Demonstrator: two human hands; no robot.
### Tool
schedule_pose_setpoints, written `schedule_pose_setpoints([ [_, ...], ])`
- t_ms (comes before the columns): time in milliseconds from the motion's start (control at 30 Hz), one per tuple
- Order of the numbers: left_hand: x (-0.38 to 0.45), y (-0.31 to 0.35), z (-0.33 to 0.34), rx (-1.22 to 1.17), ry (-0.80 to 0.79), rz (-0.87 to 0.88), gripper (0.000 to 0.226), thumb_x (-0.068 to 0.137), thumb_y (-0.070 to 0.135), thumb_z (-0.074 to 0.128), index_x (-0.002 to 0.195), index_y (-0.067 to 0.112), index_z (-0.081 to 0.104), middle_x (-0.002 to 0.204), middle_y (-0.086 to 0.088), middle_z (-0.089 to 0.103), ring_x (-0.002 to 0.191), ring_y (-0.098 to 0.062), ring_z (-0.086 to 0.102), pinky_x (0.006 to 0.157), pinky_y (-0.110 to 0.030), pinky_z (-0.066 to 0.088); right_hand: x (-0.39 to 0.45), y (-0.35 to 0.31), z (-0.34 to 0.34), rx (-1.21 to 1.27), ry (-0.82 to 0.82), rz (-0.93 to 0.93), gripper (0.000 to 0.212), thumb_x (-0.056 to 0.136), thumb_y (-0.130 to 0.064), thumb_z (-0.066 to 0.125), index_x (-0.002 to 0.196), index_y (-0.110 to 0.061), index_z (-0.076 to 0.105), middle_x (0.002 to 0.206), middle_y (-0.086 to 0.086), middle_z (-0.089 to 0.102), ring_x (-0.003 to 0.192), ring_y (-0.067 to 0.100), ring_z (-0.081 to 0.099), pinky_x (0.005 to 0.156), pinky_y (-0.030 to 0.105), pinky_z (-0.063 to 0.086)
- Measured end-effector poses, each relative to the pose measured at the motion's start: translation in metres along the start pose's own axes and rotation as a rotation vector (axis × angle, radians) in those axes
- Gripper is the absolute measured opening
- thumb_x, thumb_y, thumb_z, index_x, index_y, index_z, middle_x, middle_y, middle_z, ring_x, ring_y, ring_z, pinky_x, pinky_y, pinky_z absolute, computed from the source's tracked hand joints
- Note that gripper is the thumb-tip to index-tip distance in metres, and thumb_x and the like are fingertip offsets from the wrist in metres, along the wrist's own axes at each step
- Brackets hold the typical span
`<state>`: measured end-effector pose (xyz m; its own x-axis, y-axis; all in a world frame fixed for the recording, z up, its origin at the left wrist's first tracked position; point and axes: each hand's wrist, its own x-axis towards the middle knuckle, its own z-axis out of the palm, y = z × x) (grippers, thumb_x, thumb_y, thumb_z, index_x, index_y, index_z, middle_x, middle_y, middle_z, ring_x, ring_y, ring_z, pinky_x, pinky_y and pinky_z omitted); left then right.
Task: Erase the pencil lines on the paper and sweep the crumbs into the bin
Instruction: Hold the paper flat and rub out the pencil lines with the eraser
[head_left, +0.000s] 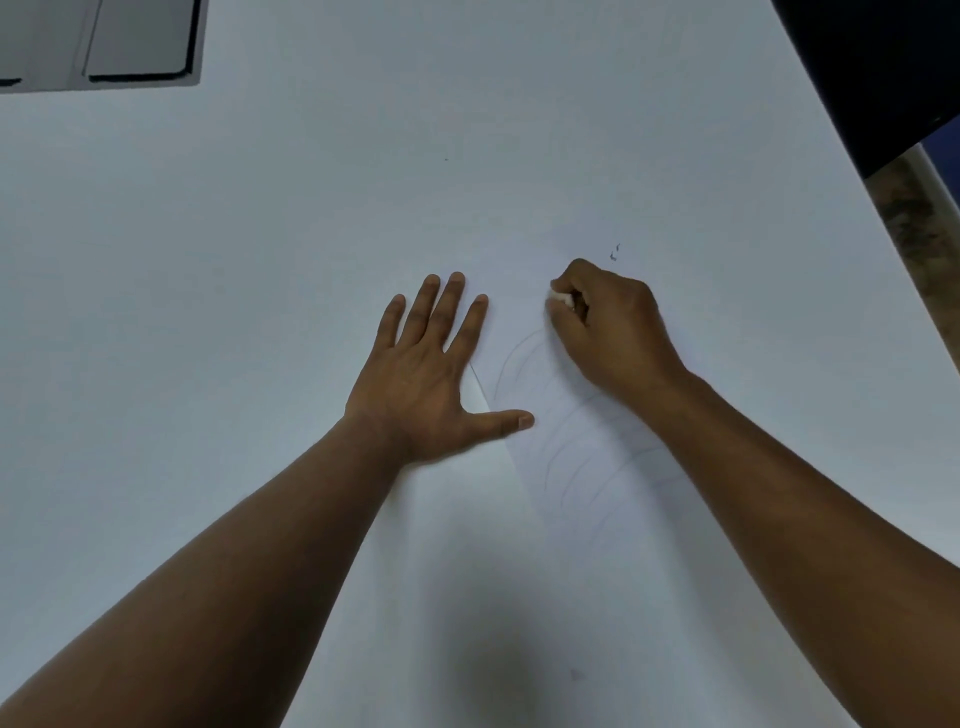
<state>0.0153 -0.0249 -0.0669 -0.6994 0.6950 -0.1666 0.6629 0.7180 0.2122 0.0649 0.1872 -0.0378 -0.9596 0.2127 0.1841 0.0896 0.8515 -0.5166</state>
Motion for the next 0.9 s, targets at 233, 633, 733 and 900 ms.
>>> schedule_pose_setpoints([
  [233,0.0,0.0,0.0,0.003,-0.013,0.004,0.116,0.074,0.102,0.017,0.164,0.035,-0.01,0.17,-0.002,-0.026,0.155,-0.021,-0.029,0.127,-0.052,-0.01,0.004,0.005,0.003,-0.088,-0.006,0.025,0.009,0.094,-0.016,0.055,0.092,-0.008,0.06,0.08,0.005,0.065,0.071,0.023,0.059,0.063,0.027,0.037],
  [633,-0.001,0.0,0.0,-0.003,-0.006,0.008,0.118,0.073,0.103,0.018,0.164,0.033,-0.008,0.171,-0.003,-0.024,0.155,-0.021,-0.029,0.127,-0.053,-0.009,-0.001,0.002,0.011,-0.03,0.089,0.109,0.023,0.094,-0.02,0.051,0.089,-0.009,0.07,0.073,0.004,0.068,0.068,0.021,0.062,0.066,0.032,0.049],
  [733,-0.001,-0.001,0.0,-0.008,0.003,0.008,0.118,0.073,0.103,0.017,0.164,0.033,-0.008,0.171,-0.003,-0.024,0.155,-0.021,-0.028,0.127,-0.053,-0.008,-0.012,-0.005,0.021,-0.064,0.006,0.009,0.025,0.096,-0.025,0.05,0.095,-0.011,0.07,0.075,0.004,0.066,0.069,0.02,0.06,0.065,0.026,0.042],
  [900,0.0,0.0,0.002,-0.003,0.009,0.011,0.117,0.074,0.103,0.019,0.164,0.033,-0.006,0.171,-0.003,-0.022,0.156,-0.021,-0.027,0.127,-0.053,-0.008,0.008,0.019,0.007,-0.136,0.129,0.086,0.025,0.093,-0.021,0.047,0.081,-0.012,0.066,0.064,0.004,0.055,0.062,0.026,0.054,0.061,0.032,0.041],
])
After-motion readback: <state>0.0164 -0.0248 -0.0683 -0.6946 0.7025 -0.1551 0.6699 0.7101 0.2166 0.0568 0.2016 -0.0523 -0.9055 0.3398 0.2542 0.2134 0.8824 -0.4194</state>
